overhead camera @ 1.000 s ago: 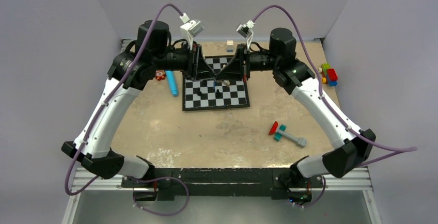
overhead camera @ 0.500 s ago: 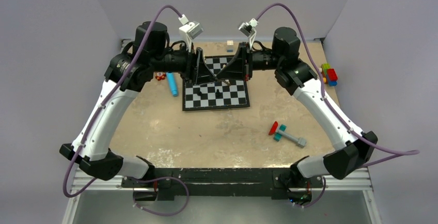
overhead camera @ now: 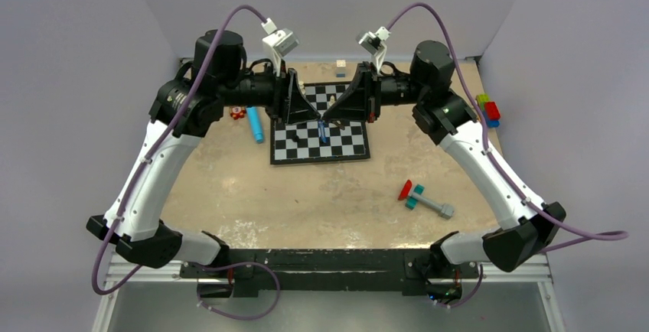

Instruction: Remove the keys from the keyring

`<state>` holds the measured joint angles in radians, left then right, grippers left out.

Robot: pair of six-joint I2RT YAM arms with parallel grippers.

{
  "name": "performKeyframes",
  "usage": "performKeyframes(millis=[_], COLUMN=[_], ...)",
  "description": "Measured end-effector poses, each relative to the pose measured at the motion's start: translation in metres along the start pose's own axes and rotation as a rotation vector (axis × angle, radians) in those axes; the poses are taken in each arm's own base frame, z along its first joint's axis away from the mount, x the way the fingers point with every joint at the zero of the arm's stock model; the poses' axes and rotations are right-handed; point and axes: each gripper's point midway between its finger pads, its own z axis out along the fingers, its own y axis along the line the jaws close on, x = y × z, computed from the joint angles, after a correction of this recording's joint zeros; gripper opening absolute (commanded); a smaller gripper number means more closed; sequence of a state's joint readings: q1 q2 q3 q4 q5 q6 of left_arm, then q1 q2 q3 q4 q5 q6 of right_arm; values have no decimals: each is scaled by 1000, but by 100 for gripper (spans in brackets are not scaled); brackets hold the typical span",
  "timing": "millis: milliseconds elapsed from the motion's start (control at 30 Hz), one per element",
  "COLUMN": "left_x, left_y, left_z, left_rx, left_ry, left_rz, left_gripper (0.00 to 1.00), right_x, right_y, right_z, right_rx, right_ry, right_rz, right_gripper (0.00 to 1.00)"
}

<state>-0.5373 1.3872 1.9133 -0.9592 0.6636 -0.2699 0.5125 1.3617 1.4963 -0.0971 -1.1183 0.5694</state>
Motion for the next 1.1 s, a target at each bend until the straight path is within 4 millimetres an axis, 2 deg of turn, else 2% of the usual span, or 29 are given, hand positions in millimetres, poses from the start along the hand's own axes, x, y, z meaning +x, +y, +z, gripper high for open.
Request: performKeyframes(millis=[233, 333, 367, 400, 667, 900, 1100], left_x=[0, 2, 3, 3, 2, -1, -10], left_y=[-11, -14, -16, -18, -22, -16, -10], left_z=[0, 1, 1, 1, 1, -1, -1], left_rx=[63, 93, 100, 113, 129, 73, 24], left_ry=[7, 13, 16, 18, 11, -43, -134], left_rz=[2, -3, -11, -16, -36, -94, -169], left_gripper=[34, 13, 2, 0, 0, 0, 0], right_x=[0, 0, 0, 0, -1, -3, -14], right_y=[2, 3, 3, 3, 3, -2, -6], right_z=[1, 2, 2, 2, 2, 5, 7], right_rx=[-5, -8, -9, -8, -10, -4, 17], right_ry=[1, 1, 1, 1, -2, -30, -82], right_rz=[4, 2, 3, 3, -2, -9, -21], right_gripper=[0, 0, 0, 0, 0, 0, 0])
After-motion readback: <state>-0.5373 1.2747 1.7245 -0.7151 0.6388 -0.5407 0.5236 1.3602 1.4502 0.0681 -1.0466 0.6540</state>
